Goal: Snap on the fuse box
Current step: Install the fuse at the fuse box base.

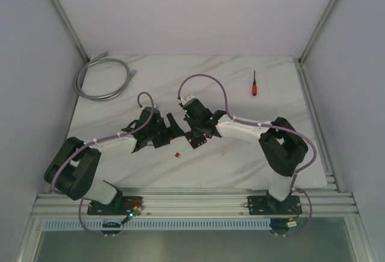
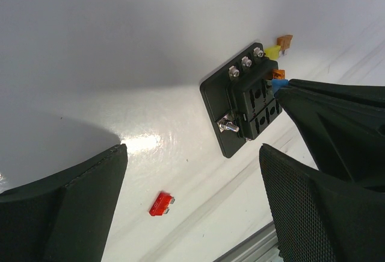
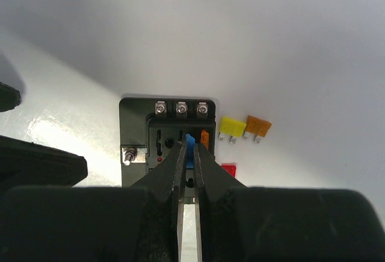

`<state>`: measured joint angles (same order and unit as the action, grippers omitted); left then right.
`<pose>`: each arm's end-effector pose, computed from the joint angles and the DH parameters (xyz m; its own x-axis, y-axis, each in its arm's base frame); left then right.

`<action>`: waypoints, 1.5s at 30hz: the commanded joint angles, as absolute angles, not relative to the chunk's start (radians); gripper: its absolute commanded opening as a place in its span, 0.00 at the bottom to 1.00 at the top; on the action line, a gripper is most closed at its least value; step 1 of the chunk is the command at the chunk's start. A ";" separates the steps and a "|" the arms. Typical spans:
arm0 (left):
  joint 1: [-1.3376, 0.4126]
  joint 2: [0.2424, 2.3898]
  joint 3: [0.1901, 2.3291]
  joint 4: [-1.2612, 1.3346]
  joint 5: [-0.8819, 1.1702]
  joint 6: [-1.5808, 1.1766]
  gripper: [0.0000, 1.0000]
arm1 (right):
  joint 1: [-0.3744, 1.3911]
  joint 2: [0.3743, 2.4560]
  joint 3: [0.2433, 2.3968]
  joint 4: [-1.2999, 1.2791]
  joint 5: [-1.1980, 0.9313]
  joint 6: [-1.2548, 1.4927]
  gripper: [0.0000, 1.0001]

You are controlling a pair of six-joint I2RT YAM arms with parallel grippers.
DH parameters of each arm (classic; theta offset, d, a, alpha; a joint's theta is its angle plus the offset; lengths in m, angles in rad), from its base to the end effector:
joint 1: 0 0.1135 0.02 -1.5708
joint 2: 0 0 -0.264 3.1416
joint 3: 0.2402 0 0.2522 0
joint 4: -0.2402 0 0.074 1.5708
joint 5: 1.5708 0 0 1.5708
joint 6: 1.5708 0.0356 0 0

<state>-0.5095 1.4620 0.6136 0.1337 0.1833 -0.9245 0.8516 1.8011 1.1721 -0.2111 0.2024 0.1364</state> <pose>0.2418 -0.1425 0.1604 -0.8234 -0.4391 -0.3595 -0.0956 0.7317 -0.6749 0.2599 0.2859 0.1938 -0.5742 -0.4536 -0.6815 -0.5758 0.8155 -0.0576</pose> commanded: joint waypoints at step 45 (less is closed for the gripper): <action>-0.503 1.442 0.594 0.095 0.168 -0.937 1.00 | 0.878 1.792 1.117 -0.186 0.247 0.156 0.00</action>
<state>-0.5095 1.4601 0.6128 0.1326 0.1822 -0.9314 0.8658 1.7977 1.1450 -0.1822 0.2157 0.1455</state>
